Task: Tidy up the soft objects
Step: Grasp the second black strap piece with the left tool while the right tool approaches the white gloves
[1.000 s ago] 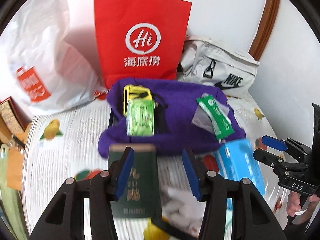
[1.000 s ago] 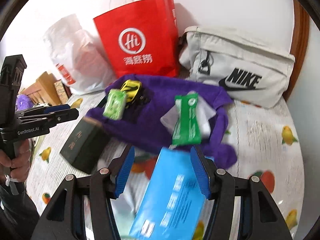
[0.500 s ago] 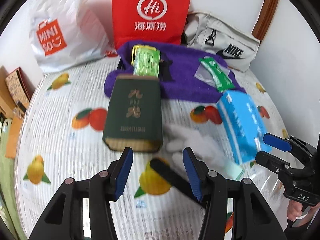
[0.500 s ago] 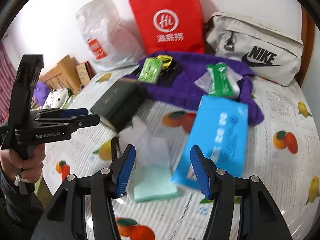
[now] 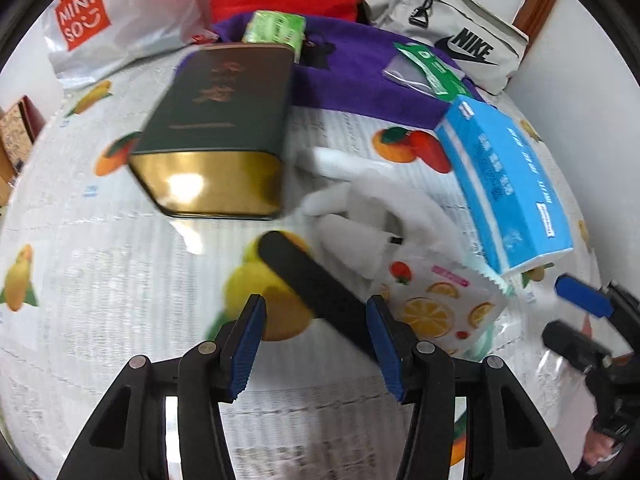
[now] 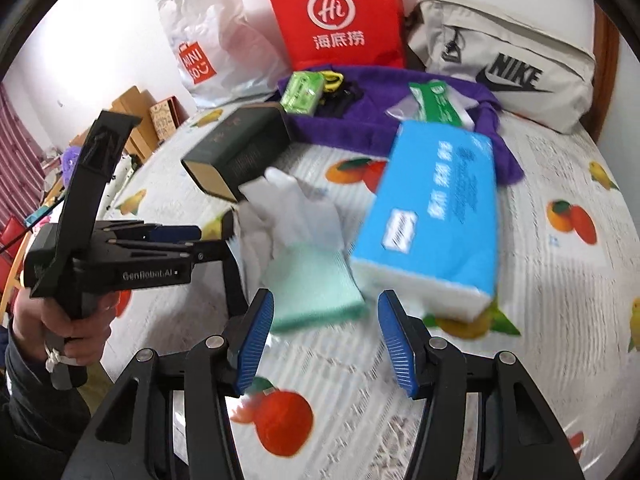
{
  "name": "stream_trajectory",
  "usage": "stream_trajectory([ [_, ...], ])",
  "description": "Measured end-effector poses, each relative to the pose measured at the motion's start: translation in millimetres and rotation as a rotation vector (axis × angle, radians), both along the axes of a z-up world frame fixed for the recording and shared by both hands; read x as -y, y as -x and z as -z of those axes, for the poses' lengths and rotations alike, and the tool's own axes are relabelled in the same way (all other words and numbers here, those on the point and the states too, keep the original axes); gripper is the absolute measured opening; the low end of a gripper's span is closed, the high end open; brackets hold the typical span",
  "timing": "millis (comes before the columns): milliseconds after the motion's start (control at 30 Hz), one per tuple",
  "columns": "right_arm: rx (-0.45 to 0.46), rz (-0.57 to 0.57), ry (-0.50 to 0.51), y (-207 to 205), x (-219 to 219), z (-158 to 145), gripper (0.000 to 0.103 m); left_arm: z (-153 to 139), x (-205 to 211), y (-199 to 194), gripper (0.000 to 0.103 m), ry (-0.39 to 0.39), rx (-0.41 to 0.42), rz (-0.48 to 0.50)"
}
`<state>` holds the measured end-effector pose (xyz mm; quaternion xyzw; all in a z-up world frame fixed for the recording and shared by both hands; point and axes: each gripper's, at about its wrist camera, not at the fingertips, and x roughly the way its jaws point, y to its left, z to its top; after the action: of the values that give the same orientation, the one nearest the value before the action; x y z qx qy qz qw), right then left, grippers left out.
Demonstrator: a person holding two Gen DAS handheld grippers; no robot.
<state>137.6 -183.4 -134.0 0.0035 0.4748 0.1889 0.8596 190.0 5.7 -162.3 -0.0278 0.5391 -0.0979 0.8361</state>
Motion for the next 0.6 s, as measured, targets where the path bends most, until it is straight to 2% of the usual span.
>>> stream_trajectory([
  [100,-0.016,0.009,-0.003,3.4,5.8,7.4,0.055,3.7,13.1,-2.7,0.07,-0.041,0.005,0.004],
  [233,-0.023,0.017,-0.008,5.6,9.9,12.1,0.055,8.3,30.4,3.4,0.072,-0.163,0.043,0.033],
  [600,-0.016,0.0,-0.035,10.1,10.1,14.2,0.055,4.9,-17.2,32.9,0.073,-0.161,0.001,-0.071],
])
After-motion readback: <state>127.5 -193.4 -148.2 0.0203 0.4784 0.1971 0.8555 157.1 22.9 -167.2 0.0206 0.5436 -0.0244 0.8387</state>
